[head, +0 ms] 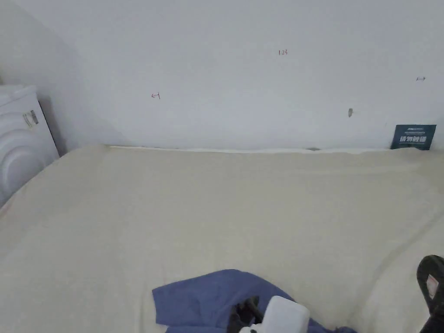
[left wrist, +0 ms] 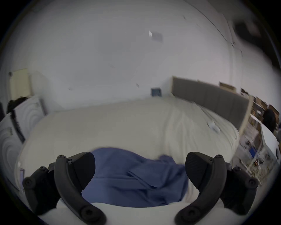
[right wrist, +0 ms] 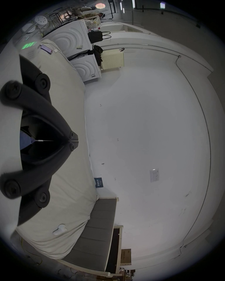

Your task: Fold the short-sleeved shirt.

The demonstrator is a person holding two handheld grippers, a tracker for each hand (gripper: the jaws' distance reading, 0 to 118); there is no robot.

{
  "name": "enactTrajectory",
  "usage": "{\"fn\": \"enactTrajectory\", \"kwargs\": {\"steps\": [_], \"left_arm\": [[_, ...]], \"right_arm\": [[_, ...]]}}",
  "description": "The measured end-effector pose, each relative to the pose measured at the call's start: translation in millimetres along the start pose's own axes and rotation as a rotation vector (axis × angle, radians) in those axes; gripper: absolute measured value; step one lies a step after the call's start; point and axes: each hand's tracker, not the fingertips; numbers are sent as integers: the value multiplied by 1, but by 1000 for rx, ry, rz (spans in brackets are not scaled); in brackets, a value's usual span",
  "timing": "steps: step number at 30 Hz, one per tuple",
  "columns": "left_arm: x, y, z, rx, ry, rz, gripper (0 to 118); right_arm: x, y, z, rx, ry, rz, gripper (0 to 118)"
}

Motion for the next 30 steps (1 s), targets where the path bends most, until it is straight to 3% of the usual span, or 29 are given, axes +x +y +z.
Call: {"fn": "enactTrajectory", "kwargs": {"steps": [7, 11, 12, 13, 18, 26, 30], "left_arm": [[-81, 34, 130, 269, 265, 109, 112], [-102, 27, 184, 343, 428, 99, 66], [-105, 24, 192, 343, 470, 95, 24], [-109, 19, 197, 336, 491, 137, 5], [-127, 6, 216, 368, 568, 173, 4], [-143, -7, 194, 304, 505, 149, 5], [-169, -29, 149, 247, 417, 249, 5]], "right_arm": [[-35, 23, 26, 47, 26, 91, 0], [-46, 20, 32, 33, 38, 104, 0], [-48, 19, 34, 29, 39, 103, 0], [-49, 16, 36, 32, 39, 103, 0], [-57, 8, 39, 25, 37, 114, 0], [-51, -4, 29, 4, 20, 119, 0], [-45, -10, 18, -40, 10, 105, 0]]}}
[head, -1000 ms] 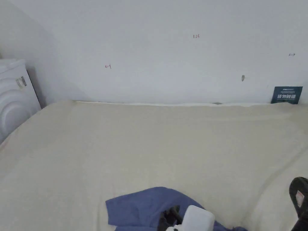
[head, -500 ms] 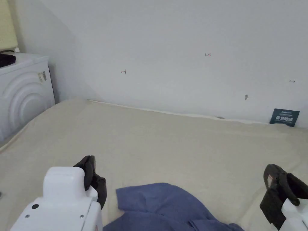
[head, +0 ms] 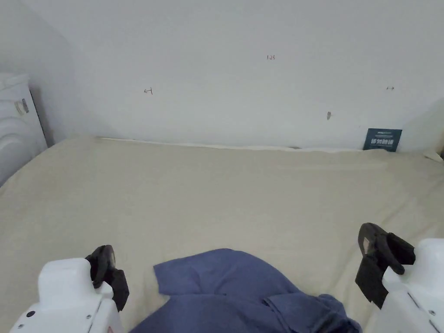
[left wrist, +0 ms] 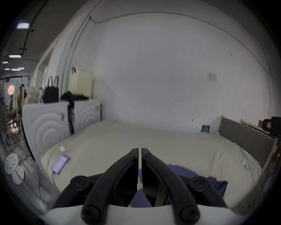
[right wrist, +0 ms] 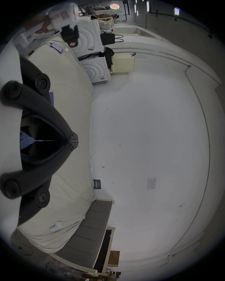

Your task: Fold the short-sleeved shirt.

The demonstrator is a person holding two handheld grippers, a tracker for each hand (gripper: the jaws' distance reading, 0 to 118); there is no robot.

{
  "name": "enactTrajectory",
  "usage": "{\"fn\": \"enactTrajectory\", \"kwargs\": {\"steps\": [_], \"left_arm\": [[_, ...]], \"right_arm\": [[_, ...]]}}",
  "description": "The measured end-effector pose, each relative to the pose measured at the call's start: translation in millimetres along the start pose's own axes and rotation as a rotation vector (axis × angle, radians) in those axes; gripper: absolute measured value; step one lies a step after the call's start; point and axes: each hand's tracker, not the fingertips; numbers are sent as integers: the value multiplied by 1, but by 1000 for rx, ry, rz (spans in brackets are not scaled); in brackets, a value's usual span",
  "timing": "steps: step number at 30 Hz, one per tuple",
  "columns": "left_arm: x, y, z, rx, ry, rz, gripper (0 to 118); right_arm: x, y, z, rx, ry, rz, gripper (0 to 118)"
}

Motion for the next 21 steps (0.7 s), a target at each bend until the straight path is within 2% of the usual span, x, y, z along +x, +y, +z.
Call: {"fn": "enactTrajectory", "kwargs": {"steps": [1, 2, 3, 4, 5, 7, 9, 11, 15, 17, 18, 21], "left_arm": [[-3, -9, -19, -84, -3, -12, 12], [-9, -22, -40, -188, -23, -4, 33], [-14, -36, -54, -234, -32, 1, 68], [-19, -53, -71, -278, -14, 25, 109], [-23, -69, -87, -358, 6, 10, 118], [-30, -104, -111, -430, 52, -42, 118], [-32, -131, -131, -499, 119, -158, 118], [-34, -157, -145, -568, 117, -236, 118], [-38, -195, -169, -640, 136, -264, 118], [-41, -205, -177, -729, 117, -160, 117], [-41, -208, -177, -719, 83, -122, 113], [-29, -214, -175, -692, 106, -190, 101]], "right_arm": [[1, -2, -3, -13, -7, 3, 0], [2, -4, -5, -22, -19, 9, 0], [3, -7, -6, -27, -23, 14, 0], [4, -10, -7, -34, -26, 15, 0], [6, -13, -9, -43, -28, 14, 0], [9, -20, -12, -66, -30, 8, 0], [12, -28, -18, -90, -29, -4, 0], [14, -35, -26, -121, -22, -5, 0], [13, -46, -44, -163, -16, -8, 0], [11, -51, -52, -179, -7, -1, 0], [10, -53, -54, -189, -2, 9, 0], [7, -65, -63, -224, 5, 35, 0]]}}
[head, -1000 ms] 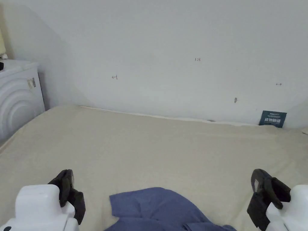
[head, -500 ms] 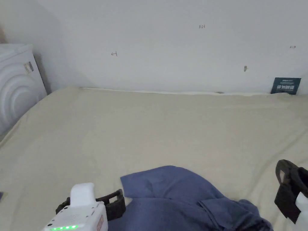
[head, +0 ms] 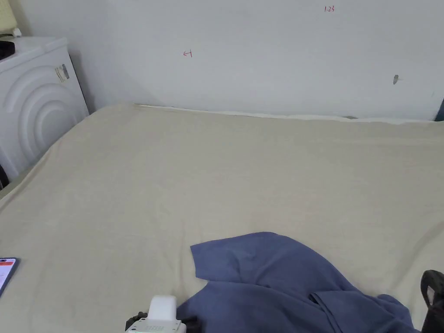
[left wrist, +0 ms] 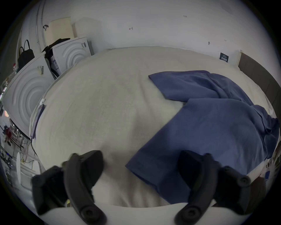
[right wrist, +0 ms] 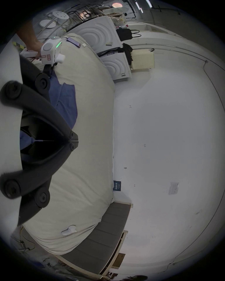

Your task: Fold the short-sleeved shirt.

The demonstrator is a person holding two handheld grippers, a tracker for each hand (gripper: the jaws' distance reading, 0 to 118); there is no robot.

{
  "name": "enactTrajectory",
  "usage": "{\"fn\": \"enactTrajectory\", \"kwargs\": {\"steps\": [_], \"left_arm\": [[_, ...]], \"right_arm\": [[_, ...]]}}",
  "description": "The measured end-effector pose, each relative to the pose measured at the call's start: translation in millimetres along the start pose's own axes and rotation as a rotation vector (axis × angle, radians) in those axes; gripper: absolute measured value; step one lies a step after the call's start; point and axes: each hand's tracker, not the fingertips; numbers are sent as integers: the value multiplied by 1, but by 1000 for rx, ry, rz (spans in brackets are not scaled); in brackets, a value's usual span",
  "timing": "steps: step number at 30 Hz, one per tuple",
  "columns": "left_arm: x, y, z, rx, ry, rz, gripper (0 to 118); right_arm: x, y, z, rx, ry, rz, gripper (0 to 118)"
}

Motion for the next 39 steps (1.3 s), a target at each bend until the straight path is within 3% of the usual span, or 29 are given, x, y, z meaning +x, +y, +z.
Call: {"fn": "enactTrajectory", "kwargs": {"steps": [3, 4, 5, 8, 9, 11, 12, 13, 16, 22, 27, 29, 30, 33, 34, 36, 37, 39], "left_arm": [[12, 5, 14, -2, -57, 7, 52], [18, 4, 18, 17, -68, -60, 14], [23, 4, 21, 41, -54, -111, 4], [29, 0, 29, 40, -47, -67, 4], [25, -1, 32, 45, -62, -23, 4], [19, -2, 50, 68, -117, 42, 4], [18, -2, 59, 77, -125, 55, 4], [13, 1, 73, 80, -130, 62, 4], [5, -1, 108, 141, -140, 80, 4], [-14, -4, 138, 148, -158, 128, 4], [-24, -5, 141, 129, -155, 147, 4], [-24, -4, 139, 114, -148, 154, 4], [-24, -4, 138, 108, -142, 152, 4], [-27, -4, 138, 96, -147, 158, 4], [-28, -5, 138, 95, -146, 161, 4], [-29, -6, 137, 91, -146, 156, 4], [-29, -7, 136, 84, -144, 153, 4], [-31, -9, 134, 80, -149, 155, 4]], "right_arm": [[-4, -16, -16, -17, -35, 1, 0], [-5, -21, -25, -25, -37, -8, 1], [-5, -25, -34, -41, -25, -20, 1], [-11, -35, -62, -89, 3, 8, 7], [-13, -37, -69, -85, 14, 34, 22], [-14, -39, -88, -71, 90, 70, 93], [-13, -37, -103, -106, 120, 73, 118], [-13, -35, -121, -146, 195, 79, 118], [-19, -35, -182, -221, 310, 118, 118], [-54, -34, -329, -406, 318, 297, 118], [-93, -39, -412, -592, 479, 438, 118], [-108, -50, -434, -597, 456, 502, 117], [-110, -53, -440, -631, 432, 521, 111], [-119, -64, -448, -665, 419, 553, 47], [-116, -66, -443, -665, 481, 500, 32], [-120, -68, -435, -639, 442, 494, 2], [-120, -70, -432, -618, 415, 488, 2], [-110, -70, -425, -618, 421, 402, 2]]}}
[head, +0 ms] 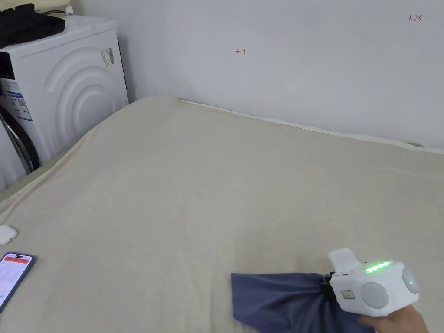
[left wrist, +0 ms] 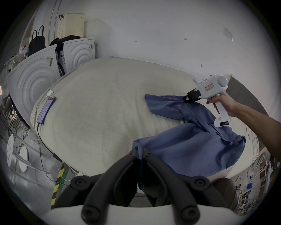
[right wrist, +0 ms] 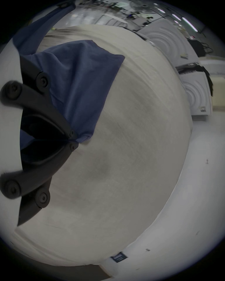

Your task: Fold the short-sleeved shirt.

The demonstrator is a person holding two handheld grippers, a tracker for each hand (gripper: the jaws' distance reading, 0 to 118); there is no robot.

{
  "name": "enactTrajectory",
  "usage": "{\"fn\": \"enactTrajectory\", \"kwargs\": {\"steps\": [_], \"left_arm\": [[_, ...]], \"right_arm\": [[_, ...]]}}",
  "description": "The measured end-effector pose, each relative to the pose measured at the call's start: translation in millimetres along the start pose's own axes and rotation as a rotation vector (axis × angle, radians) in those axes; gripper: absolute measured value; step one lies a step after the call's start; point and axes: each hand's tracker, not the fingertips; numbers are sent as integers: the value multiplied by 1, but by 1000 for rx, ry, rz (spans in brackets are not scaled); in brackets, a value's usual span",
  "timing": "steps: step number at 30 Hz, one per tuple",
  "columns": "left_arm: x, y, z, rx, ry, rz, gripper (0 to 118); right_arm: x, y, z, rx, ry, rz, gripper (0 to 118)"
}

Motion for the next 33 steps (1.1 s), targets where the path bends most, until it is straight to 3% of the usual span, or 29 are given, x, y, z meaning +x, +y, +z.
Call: {"fn": "enactTrajectory", "kwargs": {"steps": [4, 6, 8, 12, 16, 22, 26, 29, 33], "left_arm": [[-7, -4, -2, 32, -15, 21, 4], [-10, -4, -11, 7, -10, 10, 4], [-13, -5, -12, 33, 18, 36, 4], [-12, 16, -1, 113, -33, 81, 4], [4, 56, 25, 231, -61, 58, 4], [16, 147, 97, 491, -138, 20, 4], [15, 218, 151, 631, -147, -21, 4], [15, 263, 179, 709, -170, -41, 4], [5, 299, 198, 759, -227, 33, 4]], "right_arm": [[-1, -22, 44, 188, -141, 2, 2], [0, -36, 85, 304, -219, -42, 2], [8, -53, 136, 404, -273, -111, 2], [19, -88, 250, 603, -422, -87, 2], [22, -130, 346, 747, -555, -159, 2], [23, -154, 480, 931, -668, -249, 2], [28, -144, 554, 1032, -634, -312, 2], [26, -123, 592, 1070, -653, -281, 2], [23, -87, 606, 1012, -716, -234, 2]]}}
